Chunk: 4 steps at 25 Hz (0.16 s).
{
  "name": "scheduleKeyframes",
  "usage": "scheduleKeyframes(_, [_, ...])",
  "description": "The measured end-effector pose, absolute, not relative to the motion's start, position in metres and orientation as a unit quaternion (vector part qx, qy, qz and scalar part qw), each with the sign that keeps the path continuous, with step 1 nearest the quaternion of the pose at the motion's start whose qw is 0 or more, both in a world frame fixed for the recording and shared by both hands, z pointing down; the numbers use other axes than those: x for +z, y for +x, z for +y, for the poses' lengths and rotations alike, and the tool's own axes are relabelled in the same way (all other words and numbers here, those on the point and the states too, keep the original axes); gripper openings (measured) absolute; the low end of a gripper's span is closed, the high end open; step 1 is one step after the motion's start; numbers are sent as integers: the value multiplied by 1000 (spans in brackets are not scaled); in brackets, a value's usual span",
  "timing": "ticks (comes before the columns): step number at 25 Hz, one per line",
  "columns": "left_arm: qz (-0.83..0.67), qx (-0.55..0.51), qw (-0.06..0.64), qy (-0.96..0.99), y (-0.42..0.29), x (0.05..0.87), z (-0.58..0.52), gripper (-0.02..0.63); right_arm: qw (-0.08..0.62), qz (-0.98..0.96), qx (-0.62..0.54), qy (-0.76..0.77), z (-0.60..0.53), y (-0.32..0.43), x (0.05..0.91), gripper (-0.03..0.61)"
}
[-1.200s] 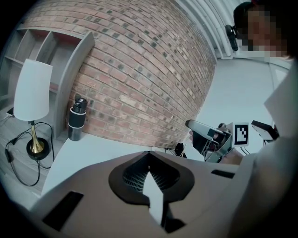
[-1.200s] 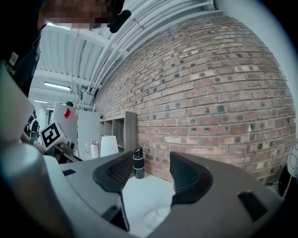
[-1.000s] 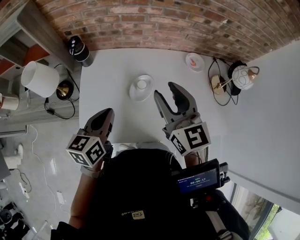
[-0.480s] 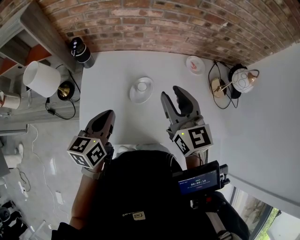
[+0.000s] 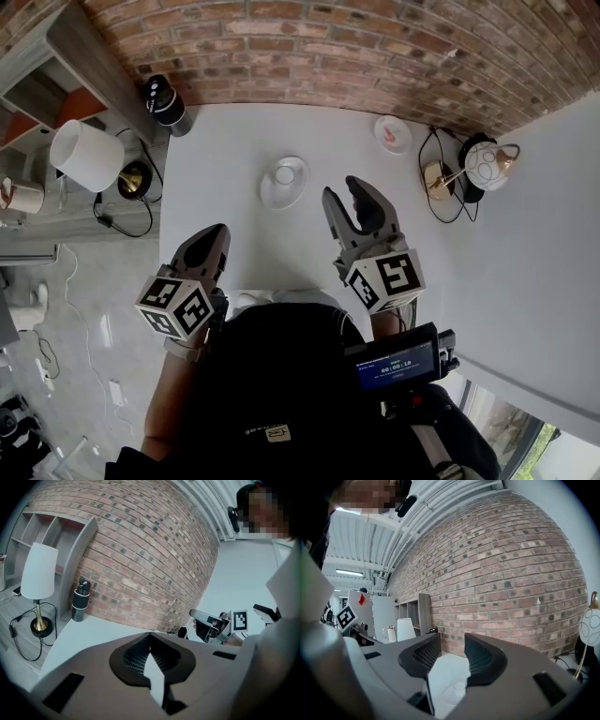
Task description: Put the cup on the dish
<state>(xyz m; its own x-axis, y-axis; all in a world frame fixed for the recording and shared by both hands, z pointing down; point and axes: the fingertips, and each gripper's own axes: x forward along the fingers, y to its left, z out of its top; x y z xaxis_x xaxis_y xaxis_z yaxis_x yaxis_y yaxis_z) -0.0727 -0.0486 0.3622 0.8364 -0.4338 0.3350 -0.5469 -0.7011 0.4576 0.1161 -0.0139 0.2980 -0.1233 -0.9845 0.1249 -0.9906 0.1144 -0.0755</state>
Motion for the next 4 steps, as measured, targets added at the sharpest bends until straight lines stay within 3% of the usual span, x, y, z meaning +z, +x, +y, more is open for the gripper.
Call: scheduleKeyframes(4, [-272, 100, 279, 916, -73, 361, -47, 5, 20, -747, 73, 661, -13, 119, 299, 161])
